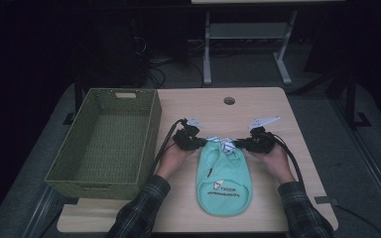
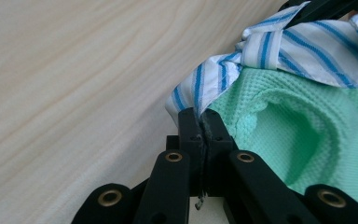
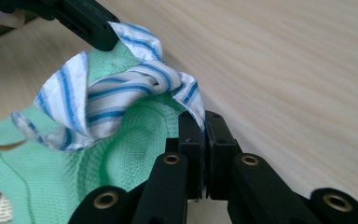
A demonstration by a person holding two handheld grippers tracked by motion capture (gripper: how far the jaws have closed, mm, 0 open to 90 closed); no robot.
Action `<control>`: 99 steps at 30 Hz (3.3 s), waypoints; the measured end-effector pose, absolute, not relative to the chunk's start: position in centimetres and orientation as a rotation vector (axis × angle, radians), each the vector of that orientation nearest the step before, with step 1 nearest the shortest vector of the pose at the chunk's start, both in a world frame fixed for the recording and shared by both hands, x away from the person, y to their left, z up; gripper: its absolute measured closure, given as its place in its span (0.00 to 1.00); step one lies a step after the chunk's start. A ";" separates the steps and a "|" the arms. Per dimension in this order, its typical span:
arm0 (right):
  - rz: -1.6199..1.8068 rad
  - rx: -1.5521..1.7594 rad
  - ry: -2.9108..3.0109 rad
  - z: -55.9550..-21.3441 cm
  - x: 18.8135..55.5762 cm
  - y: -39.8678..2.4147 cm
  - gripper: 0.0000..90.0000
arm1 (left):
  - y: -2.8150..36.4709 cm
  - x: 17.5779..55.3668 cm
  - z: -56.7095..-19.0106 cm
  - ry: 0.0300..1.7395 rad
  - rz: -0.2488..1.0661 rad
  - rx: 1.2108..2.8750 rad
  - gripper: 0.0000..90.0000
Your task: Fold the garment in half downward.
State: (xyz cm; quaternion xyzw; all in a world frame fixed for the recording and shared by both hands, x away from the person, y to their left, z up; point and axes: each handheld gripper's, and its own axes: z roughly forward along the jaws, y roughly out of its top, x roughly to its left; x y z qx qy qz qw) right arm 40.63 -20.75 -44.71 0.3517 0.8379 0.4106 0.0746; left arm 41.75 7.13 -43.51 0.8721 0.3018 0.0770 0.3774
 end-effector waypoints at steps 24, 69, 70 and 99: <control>1.300 0.941 2.407 -40.7 39.4 -20.8 0.97 | 7.4 39.0 -38.9 0.668 0.336 2.102 0.98; 1.389 0.848 2.310 -40.6 34.9 -20.1 0.95 | 8.7 34.4 -38.6 0.526 0.406 2.085 0.93; 1.394 0.855 2.318 -40.7 34.7 -20.1 0.94 | 8.8 34.2 -38.7 0.523 0.399 2.095 0.93; 1.377 0.827 2.483 -43.6 30.4 -19.8 0.81 | 10.3 30.1 -41.9 0.565 0.272 2.193 0.85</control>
